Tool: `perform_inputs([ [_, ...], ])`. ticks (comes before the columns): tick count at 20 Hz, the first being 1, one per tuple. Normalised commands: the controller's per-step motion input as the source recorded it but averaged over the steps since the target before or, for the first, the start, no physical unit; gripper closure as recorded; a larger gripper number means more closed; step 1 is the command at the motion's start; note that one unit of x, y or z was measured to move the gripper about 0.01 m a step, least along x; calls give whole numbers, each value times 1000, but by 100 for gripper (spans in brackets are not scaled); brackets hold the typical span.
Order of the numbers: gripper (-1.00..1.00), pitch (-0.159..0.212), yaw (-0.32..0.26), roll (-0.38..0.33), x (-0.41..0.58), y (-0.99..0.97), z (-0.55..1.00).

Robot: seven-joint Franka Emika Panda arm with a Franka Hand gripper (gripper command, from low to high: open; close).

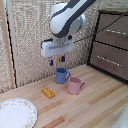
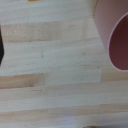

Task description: Caressingly guide your clamp towards the toast. Compassionately possess the toast with your clamp. Gradually tag the toast up from the worktable. Complaisantly, cruise the held-toasty-pillow to your white crockery. Last but notably, liberate the toast onto the shiny white tableware.

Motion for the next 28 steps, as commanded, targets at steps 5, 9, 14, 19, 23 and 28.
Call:
perform_inputs([
  [5,-100,38,159,-84,188,341,-305],
  [9,-100,15,172,-90,271,251,-361],
  [14,-100,4,126,-76,258,191,-351],
  [19,-100,3,13,-35,163,165,-319],
  [23,-100,0,0,-1,159,62,-321],
  [28,-100,0,-4,-2,151,84,-302],
])
